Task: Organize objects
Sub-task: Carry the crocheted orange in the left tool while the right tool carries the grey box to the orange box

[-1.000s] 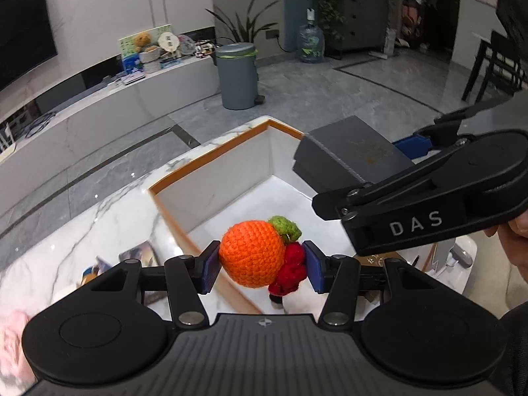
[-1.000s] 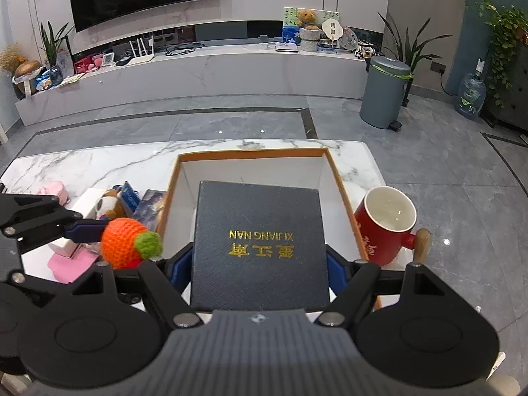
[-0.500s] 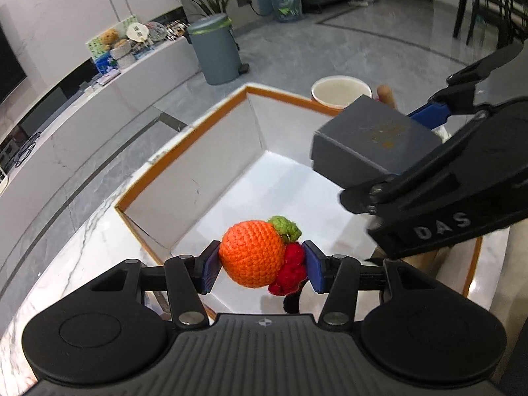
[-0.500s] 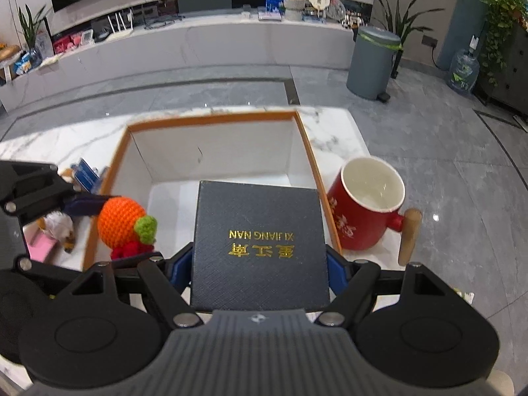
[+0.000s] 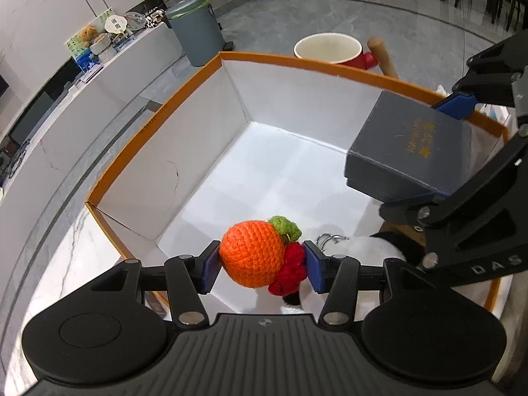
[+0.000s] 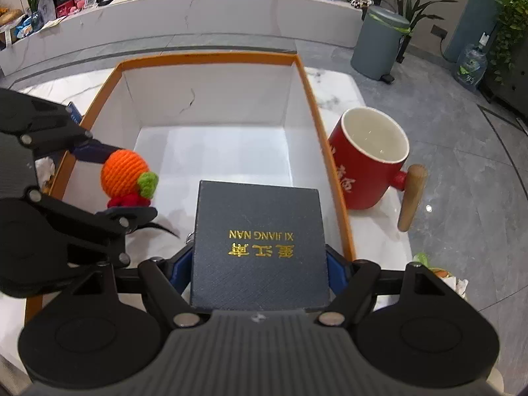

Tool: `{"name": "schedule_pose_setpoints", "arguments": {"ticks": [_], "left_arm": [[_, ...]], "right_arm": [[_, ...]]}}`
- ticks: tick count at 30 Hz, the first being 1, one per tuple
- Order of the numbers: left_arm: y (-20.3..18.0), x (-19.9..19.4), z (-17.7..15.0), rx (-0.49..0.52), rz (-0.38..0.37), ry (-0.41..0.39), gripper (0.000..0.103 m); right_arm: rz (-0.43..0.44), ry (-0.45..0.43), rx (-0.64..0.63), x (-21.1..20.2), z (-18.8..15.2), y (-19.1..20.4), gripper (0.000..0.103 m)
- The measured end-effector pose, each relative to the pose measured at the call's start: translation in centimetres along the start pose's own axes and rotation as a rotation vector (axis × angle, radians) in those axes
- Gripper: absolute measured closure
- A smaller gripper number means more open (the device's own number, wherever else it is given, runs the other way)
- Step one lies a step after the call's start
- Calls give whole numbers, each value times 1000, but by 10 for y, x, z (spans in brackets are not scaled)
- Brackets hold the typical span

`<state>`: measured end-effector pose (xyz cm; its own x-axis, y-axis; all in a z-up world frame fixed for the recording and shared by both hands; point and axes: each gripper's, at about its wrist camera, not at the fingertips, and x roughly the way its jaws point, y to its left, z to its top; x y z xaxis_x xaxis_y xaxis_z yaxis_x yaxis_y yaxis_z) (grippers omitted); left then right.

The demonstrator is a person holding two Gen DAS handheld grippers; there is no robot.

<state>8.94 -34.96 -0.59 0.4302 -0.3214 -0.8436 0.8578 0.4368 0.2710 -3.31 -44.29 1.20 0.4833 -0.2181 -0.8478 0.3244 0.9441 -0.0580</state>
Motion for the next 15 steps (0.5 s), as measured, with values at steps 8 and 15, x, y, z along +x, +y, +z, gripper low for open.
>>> {"name": "schedule_pose_setpoints", "arguments": {"ticks": [8, 15], "left_arm": [[-3, 11, 7, 106, 55, 51, 43], [-7, 24, 8, 171, 86, 114, 43]], "right_arm": [[-24, 35, -50, 4, -9, 9, 25], [-40, 86, -79, 11, -13, 13, 25]]}}
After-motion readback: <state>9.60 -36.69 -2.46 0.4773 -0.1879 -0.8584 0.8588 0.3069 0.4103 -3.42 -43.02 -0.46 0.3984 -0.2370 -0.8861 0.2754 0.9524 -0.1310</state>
